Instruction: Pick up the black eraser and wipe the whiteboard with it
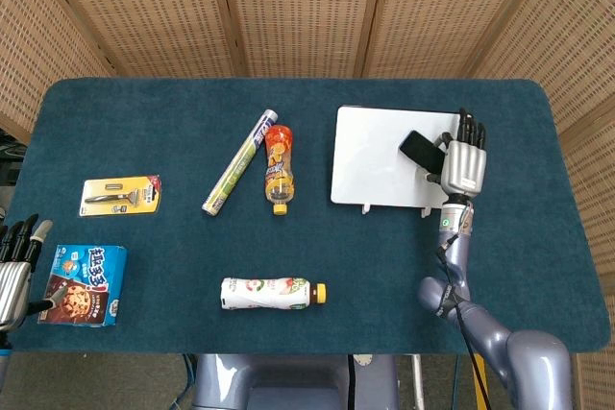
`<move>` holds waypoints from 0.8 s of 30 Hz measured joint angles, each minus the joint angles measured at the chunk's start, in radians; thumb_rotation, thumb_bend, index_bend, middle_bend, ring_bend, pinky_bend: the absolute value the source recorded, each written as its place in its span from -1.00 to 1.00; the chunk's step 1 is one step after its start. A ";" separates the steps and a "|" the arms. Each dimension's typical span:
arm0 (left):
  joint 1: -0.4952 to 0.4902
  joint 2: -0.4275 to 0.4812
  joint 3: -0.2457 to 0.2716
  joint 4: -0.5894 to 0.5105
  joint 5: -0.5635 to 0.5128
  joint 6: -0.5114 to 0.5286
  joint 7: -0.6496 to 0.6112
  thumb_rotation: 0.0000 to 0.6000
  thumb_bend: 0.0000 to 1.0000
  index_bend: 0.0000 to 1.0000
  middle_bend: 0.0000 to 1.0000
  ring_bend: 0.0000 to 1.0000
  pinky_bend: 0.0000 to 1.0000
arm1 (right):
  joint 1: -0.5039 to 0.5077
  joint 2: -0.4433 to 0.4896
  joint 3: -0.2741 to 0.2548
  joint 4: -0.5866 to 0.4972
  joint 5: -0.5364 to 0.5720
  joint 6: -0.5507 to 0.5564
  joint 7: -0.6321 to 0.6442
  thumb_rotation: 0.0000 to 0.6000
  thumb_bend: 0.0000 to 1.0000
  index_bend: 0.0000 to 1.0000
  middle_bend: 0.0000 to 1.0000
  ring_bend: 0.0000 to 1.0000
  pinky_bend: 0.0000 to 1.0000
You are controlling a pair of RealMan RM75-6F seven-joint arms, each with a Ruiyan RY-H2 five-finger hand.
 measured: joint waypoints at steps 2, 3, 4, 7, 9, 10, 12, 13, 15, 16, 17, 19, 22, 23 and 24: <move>0.000 0.000 0.000 0.000 0.001 0.001 0.000 1.00 -0.92 -1.00 -1.00 -1.00 -1.00 | -0.004 0.003 -0.001 -0.007 -0.006 0.014 0.003 1.00 -0.89 -0.56 -1.00 -1.00 -1.00; 0.000 0.001 0.000 0.000 0.002 0.001 -0.001 1.00 -0.92 -1.00 -1.00 -1.00 -1.00 | -0.007 0.005 -0.002 -0.011 -0.008 0.021 0.005 1.00 -0.89 -0.63 -1.00 -1.00 -1.00; 0.000 0.001 0.001 0.000 0.002 0.002 -0.001 1.00 -0.92 -1.00 -1.00 -1.00 -1.00 | -0.011 0.007 -0.003 -0.019 -0.012 0.030 0.010 1.00 -0.89 -0.70 -1.00 -1.00 -1.00; 0.001 0.002 0.001 -0.001 0.001 0.001 -0.003 1.00 -0.92 -1.00 -1.00 -1.00 -1.00 | -0.022 0.014 -0.004 -0.038 -0.019 0.046 0.020 1.00 -0.89 -0.86 -1.00 -1.00 -1.00; 0.001 0.003 0.001 -0.002 0.002 0.000 -0.004 1.00 -0.92 -1.00 -1.00 -1.00 -1.00 | -0.028 0.017 -0.004 -0.050 -0.022 0.055 0.025 1.00 -0.89 -0.92 -1.00 -1.00 -1.00; 0.001 0.003 0.002 -0.002 0.002 0.000 -0.005 1.00 -0.92 -1.00 -1.00 -1.00 -1.00 | -0.032 0.020 -0.005 -0.059 -0.025 0.063 0.028 1.00 -0.89 -0.94 -1.00 -1.00 -1.00; 0.000 0.003 0.002 -0.001 0.003 0.000 -0.006 1.00 -0.92 -1.00 -1.00 -1.00 -1.00 | -0.039 0.024 -0.006 -0.078 -0.031 0.076 0.033 1.00 -0.89 -0.94 -1.00 -1.00 -1.00; 0.000 0.004 0.002 -0.001 0.003 0.000 -0.006 1.00 -0.92 -1.00 -1.00 -1.00 -1.00 | -0.045 0.028 -0.008 -0.093 -0.035 0.086 0.037 1.00 -0.89 -0.94 -1.00 -1.00 -1.00; 0.000 0.004 0.002 -0.001 0.003 -0.001 -0.008 1.00 -0.92 -1.00 -1.00 -1.00 -1.00 | -0.056 0.035 -0.010 -0.121 -0.042 0.104 0.044 1.00 -0.89 -0.94 -1.00 -1.00 -1.00; 0.000 0.004 0.002 -0.001 0.003 -0.001 -0.009 1.00 -0.92 -1.00 -1.00 -1.00 -1.00 | -0.065 0.041 -0.012 -0.143 -0.048 0.117 0.050 1.00 -0.89 -0.94 -1.00 -1.00 -1.00; 0.000 0.005 0.002 0.000 0.004 -0.001 -0.010 1.00 -0.92 -1.00 -1.00 -1.00 -1.00 | -0.073 0.046 -0.015 -0.162 -0.053 0.128 0.055 1.00 -0.89 -0.95 -1.00 -1.00 -1.00; -0.001 0.004 0.002 0.001 0.005 -0.001 -0.011 1.00 -0.92 -1.00 -1.00 -1.00 -1.00 | -0.097 0.063 -0.023 -0.212 -0.067 0.155 0.067 1.00 -0.89 -0.94 -1.00 -1.00 -1.00; -0.001 0.005 0.003 0.002 0.007 -0.002 -0.013 1.00 -0.92 -1.00 -1.00 -1.00 -1.00 | -0.142 0.095 -0.045 -0.292 -0.095 0.200 0.089 1.00 -0.89 -0.93 -1.00 -1.00 -1.00; 0.000 0.005 0.004 0.002 0.007 -0.002 -0.016 1.00 -0.92 -1.00 -1.00 -1.00 -1.00 | -0.160 0.108 -0.056 -0.318 -0.107 0.214 0.097 1.00 -0.89 -0.92 -1.00 -1.00 -1.00; 0.000 0.006 0.004 0.001 0.007 -0.002 -0.018 1.00 -0.92 -1.00 -1.00 -1.00 -1.00 | -0.180 0.125 -0.071 -0.345 -0.122 0.230 0.104 1.00 -0.89 -0.90 -1.00 -1.00 -1.00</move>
